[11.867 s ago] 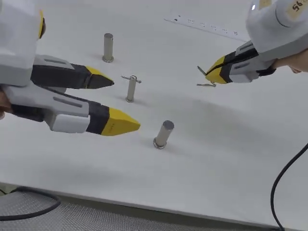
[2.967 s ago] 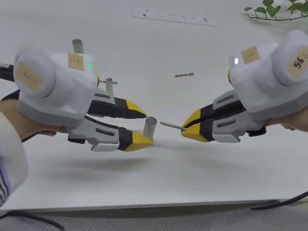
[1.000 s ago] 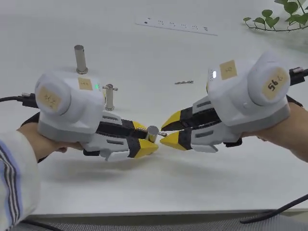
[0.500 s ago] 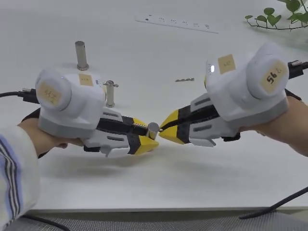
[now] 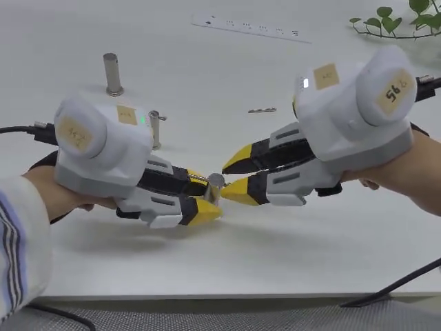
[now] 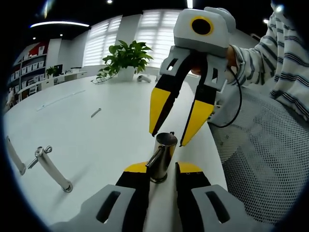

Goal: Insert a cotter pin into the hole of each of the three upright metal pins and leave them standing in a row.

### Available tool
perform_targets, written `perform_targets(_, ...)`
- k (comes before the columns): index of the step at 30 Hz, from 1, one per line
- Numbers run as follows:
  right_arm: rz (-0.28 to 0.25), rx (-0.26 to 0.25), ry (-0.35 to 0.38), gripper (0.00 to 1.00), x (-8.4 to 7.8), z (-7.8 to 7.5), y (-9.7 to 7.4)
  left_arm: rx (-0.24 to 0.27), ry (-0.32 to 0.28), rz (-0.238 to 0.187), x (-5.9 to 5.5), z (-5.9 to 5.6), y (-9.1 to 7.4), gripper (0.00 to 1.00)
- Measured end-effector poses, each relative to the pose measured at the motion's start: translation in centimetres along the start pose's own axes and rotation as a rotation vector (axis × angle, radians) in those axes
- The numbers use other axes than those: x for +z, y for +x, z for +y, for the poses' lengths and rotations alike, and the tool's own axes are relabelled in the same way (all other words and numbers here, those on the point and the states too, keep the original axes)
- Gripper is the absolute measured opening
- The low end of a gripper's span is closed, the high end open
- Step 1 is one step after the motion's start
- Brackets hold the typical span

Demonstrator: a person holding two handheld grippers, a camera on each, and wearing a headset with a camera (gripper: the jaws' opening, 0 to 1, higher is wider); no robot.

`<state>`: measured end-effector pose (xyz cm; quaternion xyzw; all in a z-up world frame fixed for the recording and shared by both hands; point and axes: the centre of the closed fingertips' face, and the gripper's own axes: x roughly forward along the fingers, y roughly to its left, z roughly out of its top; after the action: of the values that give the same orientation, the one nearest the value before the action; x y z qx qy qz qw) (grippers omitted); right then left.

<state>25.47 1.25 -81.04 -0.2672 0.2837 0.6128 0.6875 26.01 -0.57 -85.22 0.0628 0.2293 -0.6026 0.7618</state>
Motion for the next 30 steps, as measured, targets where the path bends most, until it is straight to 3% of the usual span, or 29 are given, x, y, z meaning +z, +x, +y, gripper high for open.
perform_targets(2, -0.002, 0.006, 0.009, 0.19, 0.0, 0.2, 0.3, 0.000, 0.014, 0.029, -0.5, 0.0, 0.0, 0.20)
perform_targets(5, -0.001, 0.009, 0.020, 0.19, 0.0, 0.4, 0.7, 0.001, 0.023, 0.032, -0.7, 0.0, -0.1, 0.28)
perform_targets(12, -0.003, 0.015, 0.026, 0.19, -0.1, 0.6, 1.1, 0.009, 0.051, 0.024, -0.7, 0.1, -0.8, 0.52)
perform_targets(16, -0.002, 0.019, 0.027, 0.19, -0.1, 0.6, 1.3, 0.000, 0.061, -0.001, -0.4, 0.0, -1.3, 0.64)
perform_targets(19, 0.000, 0.020, 0.029, 0.19, -0.1, 0.5, 1.4, 0.012, 0.072, 0.001, -0.6, 0.0, -1.7, 0.81)
perform_targets(21, 0.003, 0.020, 0.029, 0.19, -0.1, 0.5, 1.4, 0.006, 0.053, -0.007, -0.7, -0.2, -2.3, 0.91)
perform_targets(25, 0.005, 0.021, 0.029, 0.19, -0.2, 0.4, 1.6, 0.012, 0.009, -0.027, -0.7, -0.6, -3.5, 1.00)
perform_targets(30, 0.001, 0.025, 0.022, 0.18, 0.0, 0.3, 2.0, 0.043, -0.035, -0.043, -1.0, -0.6, -5.0, 1.00)
